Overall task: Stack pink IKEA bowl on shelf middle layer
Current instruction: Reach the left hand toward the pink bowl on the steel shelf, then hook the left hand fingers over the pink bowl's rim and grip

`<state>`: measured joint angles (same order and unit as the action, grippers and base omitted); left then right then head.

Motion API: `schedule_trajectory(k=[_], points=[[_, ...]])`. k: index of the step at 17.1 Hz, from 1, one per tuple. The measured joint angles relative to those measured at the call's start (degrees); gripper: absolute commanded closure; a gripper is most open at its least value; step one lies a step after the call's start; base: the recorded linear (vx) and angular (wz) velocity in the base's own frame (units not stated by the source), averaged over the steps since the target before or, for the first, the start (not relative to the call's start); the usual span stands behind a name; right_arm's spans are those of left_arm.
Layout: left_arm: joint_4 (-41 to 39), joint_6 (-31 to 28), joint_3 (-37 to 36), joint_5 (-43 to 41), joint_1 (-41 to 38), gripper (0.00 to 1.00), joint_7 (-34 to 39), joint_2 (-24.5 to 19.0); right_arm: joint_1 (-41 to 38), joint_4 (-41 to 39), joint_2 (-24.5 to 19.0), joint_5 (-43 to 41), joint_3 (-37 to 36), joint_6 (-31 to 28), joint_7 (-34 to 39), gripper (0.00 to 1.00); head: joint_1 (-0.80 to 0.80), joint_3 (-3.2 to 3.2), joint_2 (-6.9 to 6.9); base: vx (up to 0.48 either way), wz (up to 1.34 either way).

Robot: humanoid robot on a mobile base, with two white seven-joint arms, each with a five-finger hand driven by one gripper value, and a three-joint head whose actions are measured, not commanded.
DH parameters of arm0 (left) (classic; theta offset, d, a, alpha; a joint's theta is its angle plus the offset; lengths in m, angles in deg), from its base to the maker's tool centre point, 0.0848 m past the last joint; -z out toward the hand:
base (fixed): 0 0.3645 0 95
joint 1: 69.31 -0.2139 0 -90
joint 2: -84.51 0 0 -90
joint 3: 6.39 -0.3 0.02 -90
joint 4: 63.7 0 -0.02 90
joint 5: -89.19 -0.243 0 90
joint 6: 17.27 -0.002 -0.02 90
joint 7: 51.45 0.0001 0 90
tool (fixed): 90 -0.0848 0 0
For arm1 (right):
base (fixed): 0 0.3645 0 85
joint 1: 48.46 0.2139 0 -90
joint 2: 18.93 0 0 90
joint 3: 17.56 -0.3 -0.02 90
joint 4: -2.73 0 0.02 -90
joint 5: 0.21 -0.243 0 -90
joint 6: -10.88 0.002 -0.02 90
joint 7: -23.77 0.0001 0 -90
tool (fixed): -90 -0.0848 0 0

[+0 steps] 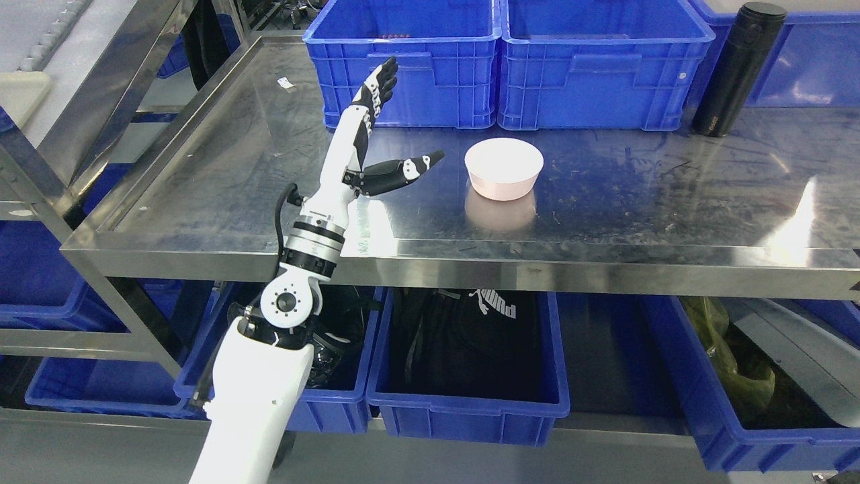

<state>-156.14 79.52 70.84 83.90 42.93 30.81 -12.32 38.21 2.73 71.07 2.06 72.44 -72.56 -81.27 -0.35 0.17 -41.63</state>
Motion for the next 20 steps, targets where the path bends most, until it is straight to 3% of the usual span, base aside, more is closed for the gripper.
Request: schedule_trajectory(k=[5,12,20], points=[[-0.01,-2.51,-3.24,-15.03,10.67,0.06,-23.08,-7.03,-0.01,0.00,0.00,0.00,0.00,0.00,0.00,0.00,0.00,0.00,0.00,0.000,0.00],[1.13,-3.28,-10.32,-33.26,19.44,0.03,-40.96,-10.46,-0.01,0.00,0.00,-0.01,0.00,-0.01,0.00,0.00,0.00,0.00,0.00,0.000,0.00],[9.78,1.39,-18.25,-40.74,26.92,0.04,-45.13,-6.34,-0.01,0.00,0.00,-0.01,0.00,-0.01,0.00,0.00,0.00,0.00,0.00,0.000,0.00]])
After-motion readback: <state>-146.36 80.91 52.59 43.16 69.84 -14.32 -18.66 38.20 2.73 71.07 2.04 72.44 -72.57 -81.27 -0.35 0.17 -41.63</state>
